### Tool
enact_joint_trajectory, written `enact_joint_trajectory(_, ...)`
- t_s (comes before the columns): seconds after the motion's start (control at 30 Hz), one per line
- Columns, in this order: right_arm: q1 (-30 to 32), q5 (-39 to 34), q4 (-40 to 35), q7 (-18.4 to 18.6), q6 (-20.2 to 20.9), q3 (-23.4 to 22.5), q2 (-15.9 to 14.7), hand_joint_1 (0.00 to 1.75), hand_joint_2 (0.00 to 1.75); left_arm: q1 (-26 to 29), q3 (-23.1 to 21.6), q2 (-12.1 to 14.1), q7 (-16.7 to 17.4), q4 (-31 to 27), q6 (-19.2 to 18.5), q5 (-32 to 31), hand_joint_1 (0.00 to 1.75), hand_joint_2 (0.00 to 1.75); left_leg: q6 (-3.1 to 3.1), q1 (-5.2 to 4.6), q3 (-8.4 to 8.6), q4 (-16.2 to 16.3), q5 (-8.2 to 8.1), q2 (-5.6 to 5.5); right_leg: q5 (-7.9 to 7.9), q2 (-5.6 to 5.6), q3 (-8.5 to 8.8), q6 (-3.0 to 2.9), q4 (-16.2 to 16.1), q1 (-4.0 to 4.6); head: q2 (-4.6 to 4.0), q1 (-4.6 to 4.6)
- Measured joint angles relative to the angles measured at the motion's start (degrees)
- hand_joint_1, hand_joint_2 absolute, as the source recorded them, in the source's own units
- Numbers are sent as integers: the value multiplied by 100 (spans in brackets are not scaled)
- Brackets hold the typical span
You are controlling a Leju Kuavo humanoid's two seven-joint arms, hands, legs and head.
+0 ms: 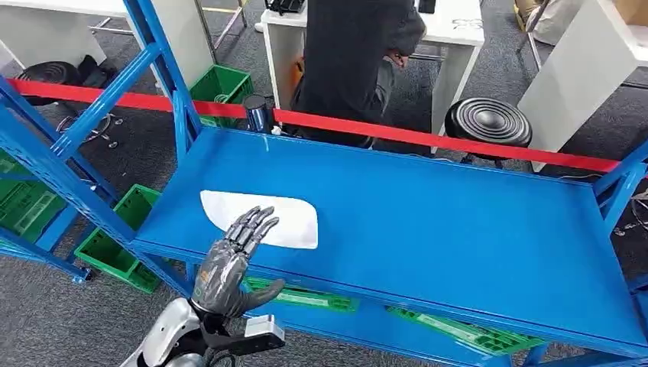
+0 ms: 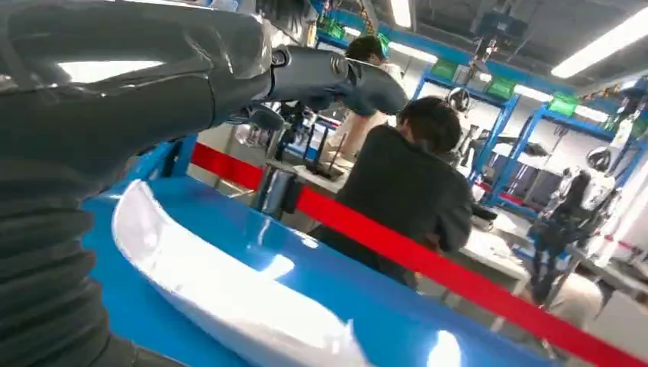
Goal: Take the parts from the cabinet and place them on the table.
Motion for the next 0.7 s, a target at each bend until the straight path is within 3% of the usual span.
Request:
enact_joint_trajectory(0.03,8,-4,0,7,0,20,-7,0,0,-2,-9,-2,44,46,13,-68,0,175,-2,0,2,2,-1,-8,18,-1,-29,46,48,-13,0,4)
enact_joint_trajectory(0.07,7,-9,0,7,0,37,-13,0,0,-1,-15,0,85,90,17,-153,0,175,-12,5,5,6,-8,-14,128,-2,75,120,-173,-38,0,2)
enact_joint_trajectory(0.13,-11,-13,0,7,0,66,-37,0,0,-2,-22,-2,177,146,15,-236,0,175,-69,29,2,75,-46,-33,524,-23,614,283,-1205,-93,0,2)
enact_joint_trajectory(0.17,-22,-13,0,7,2,72,-39,0,0,-9,-22,4,184,168,9,-253,0,175,-127,25,-21,158,-91,-31,591,-44,820,290,-1640,-117,0,7)
enact_joint_trajectory(0.23,-49,-15,0,7,11,116,-37,0,0,-57,-9,41,184,260,-11,-253,0,175,-198,-10,-72,239,-143,-42,591,-17,827,131,-1571,-64,0,-4)
enact_joint_trajectory(0.3,-56,-11,2,9,30,161,-41,0,0,-90,33,57,140,365,-39,-188,0,175,-219,20,-74,242,-137,-37,593,-12,814,64,-1571,-36,0,0)
enact_joint_trajectory(0.33,-63,-9,2,9,48,181,-37,0,0,-103,57,70,113,411,-50,-168,0,175,-232,32,-83,265,-156,-37,608,-8,822,37,-1582,-88,0,0)
enact_joint_trajectory(0.37,-68,-6,2,7,63,208,-28,0,0,-112,81,85,103,450,-70,-157,0,175,-284,48,-110,345,-224,-48,608,0,830,30,-1586,-100,0,-2)
enact_joint_trajectory(0.4,-76,-7,2,7,70,221,-33,0,0,-132,96,94,98,478,-74,-190,0,175,-327,57,-211,589,-389,-48,606,-2,835,-8,-1586,-102,0,-20)
enact_joint_trajectory(0.47,-99,-9,2,2,74,253,-35,0,0,-153,129,109,98,579,-90,-236,0,175,-400,96,-680,1562,-850,-47,600,-2,834,-17,-1584,-91,0,-13)
enact_joint_trajectory(0.5,-107,-9,2,0,74,269,-35,0,0,-152,136,109,98,632,-103,-273,0,175,-412,107,-876,1938,-969,-46,595,-2,833,-23,-1584,-81,0,-15)
enact_joint_trajectory(0.53,-116,-7,2,-2,72,295,-39,0,0,-153,140,111,100,699,-111,-319,0,175,-410,115,-994,2132,-970,-46,594,0,836,-24,-1582,-73,0,-15)
enact_joint_trajectory(0.57,-125,-9,2,-2,70,313,-39,0,0,-155,158,114,111,750,-116,-356,0,175,-392,117,-965,2024,-840,-47,592,8,846,-26,-1582,-65,0,-15)
enact_joint_trajectory(0.6,-141,-9,2,-2,66,334,-39,0,0,-162,190,114,129,807,-116,-422,0,175,-359,116,-803,1648,-591,-48,587,23,859,-32,-1583,-52,0,-17)
enact_joint_trajectory(0.67,-177,-13,2,0,66,378,-37,0,0,-227,245,120,177,920,-116,-568,0,175,-220,87,-266,525,-49,-69,584,44,892,-34,-1592,-27,0,-15)
enact_joint_trajectory(0.7,-195,-13,0,4,66,402,2,0,0,-274,280,125,188,977,-114,-630,0,175,-169,60,-157,314,-123,-66,585,45,886,-28,-1601,-38,0,5)
